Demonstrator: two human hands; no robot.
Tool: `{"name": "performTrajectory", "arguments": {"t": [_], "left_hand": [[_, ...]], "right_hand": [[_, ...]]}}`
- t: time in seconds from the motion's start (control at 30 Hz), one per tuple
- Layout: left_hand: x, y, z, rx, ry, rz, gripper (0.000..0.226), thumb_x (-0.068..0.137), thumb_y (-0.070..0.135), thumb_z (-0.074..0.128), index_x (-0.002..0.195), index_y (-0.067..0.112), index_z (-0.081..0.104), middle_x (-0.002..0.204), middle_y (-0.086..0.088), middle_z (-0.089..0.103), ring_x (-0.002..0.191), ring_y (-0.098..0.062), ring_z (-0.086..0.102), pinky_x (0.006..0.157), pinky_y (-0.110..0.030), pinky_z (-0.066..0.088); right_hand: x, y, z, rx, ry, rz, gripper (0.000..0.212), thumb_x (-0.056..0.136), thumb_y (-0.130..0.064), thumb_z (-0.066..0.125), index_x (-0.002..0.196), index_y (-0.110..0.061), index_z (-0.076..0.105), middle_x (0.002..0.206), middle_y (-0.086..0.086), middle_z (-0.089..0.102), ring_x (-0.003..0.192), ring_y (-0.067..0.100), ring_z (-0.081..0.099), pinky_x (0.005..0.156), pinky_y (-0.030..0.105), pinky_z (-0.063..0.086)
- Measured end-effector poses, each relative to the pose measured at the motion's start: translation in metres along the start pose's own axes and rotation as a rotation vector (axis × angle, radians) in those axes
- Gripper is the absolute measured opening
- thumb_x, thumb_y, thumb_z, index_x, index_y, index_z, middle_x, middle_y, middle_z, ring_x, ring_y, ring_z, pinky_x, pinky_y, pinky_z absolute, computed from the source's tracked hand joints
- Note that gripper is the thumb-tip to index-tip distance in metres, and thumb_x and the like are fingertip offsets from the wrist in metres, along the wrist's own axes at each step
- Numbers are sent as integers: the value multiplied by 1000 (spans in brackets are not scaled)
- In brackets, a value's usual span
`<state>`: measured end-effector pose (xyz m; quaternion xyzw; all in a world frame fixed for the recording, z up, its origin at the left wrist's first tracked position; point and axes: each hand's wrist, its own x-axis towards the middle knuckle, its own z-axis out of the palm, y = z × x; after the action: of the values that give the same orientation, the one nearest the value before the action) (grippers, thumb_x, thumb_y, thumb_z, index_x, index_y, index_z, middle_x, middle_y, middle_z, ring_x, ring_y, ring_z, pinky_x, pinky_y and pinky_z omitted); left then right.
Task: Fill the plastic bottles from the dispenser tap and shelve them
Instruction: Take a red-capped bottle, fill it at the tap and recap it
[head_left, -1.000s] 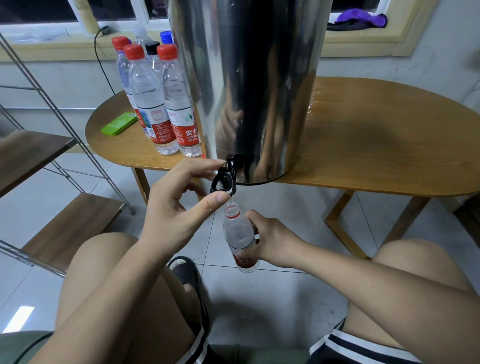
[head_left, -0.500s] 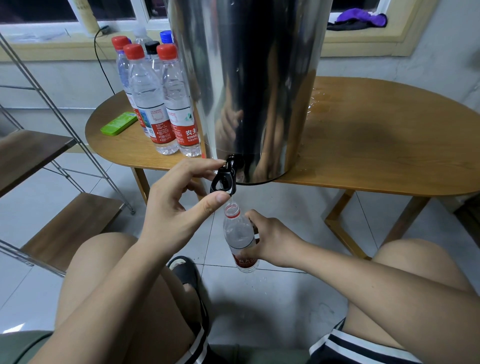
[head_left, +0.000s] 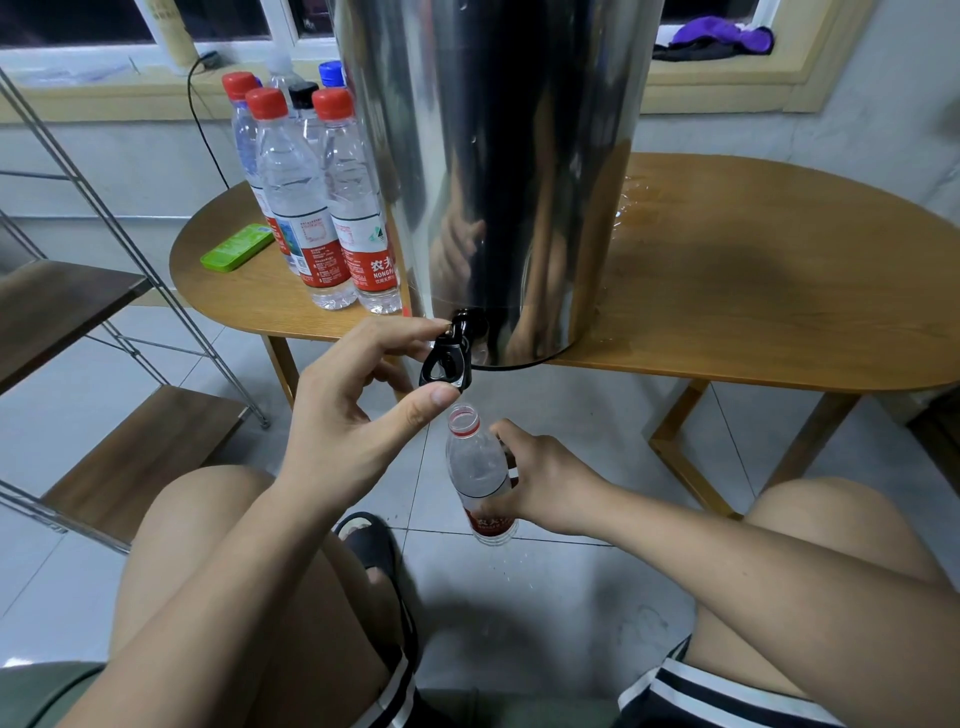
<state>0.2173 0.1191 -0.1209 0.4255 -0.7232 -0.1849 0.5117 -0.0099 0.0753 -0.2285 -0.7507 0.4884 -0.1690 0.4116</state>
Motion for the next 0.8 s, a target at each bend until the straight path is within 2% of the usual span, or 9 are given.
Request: {"name": "performTrajectory", "arguments": {"t": [0.17,0.27,0.33,0.47,0.6,0.73,0.8], "left_hand": [[0,1,0,5,-23,-5,50,102,53,70,138,18,69,131,-2,72,116,-27,69,85,-51,57],[2,5,0,15,-64,-6,46,103,46,66,144,25,65,140,8,70,126,-22,67,90,-34,57],[2,5,-1,31,-84,-5,44,104,43,65,145,26,66,140,11,71,126,-21,68,90,-30,56],[3,2,-5,50,-88,-25,45,103,47,69,142,25,69,132,6,75,112,-27,72,90,-44,57],[2,3,-8,44,-98,-11,44,101,42,73,140,22,71,132,7,75,112,-29,73,90,-46,58],[0,1,-11,59,-126,7,46,98,40,78,140,22,71,136,7,74,113,-30,73,87,-55,58],[-1,0,-12,68,-137,17,47,97,40,80,139,22,71,137,9,73,114,-28,73,86,-55,60]], "right_hand": [[0,0,0,-14,-3,3,63,67,-60,87,112,-35,50,102,-7,73,94,18,71,86,47,61],[1,0,-1,-19,0,4,62,69,-57,90,112,-37,50,103,-8,73,95,17,71,88,46,61],[1,0,-1,-19,8,6,61,70,-55,90,112,-37,50,103,-9,73,96,17,71,89,45,61],[0,1,-1,-19,12,8,62,70,-52,92,114,-35,51,105,-9,73,98,16,71,90,45,61],[-1,1,-1,-27,8,11,62,72,-50,92,116,-33,52,105,-9,73,96,15,71,88,43,61],[-1,1,0,-31,-2,16,59,73,-49,93,111,-39,49,104,-10,72,95,13,70,86,39,61],[-1,2,0,-25,-4,19,59,73,-47,94,111,-39,49,104,-11,72,95,13,70,86,38,61]]}}
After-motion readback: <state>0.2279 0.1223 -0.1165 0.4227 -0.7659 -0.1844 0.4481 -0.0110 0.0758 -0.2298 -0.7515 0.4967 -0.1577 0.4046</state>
